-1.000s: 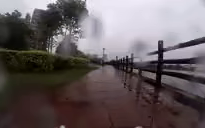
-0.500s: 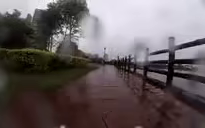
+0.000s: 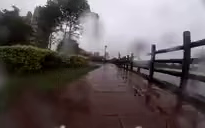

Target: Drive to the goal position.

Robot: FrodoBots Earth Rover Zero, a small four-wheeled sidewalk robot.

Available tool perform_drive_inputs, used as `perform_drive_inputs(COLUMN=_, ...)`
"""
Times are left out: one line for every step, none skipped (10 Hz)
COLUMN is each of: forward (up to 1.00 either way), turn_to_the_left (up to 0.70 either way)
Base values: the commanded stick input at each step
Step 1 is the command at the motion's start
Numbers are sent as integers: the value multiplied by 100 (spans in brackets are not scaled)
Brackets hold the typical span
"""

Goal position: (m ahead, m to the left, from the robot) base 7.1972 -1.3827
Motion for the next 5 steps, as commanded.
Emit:
perform_drive_inputs(forward=100, turn_to_the_left=0)
perform_drive_inputs(forward=100, turn_to_the_left=0)
perform_drive_inputs(forward=100, turn_to_the_left=0)
perform_drive_inputs(forward=100, turn_to_the_left=0)
perform_drive_inputs(forward=100, turn_to_the_left=0)
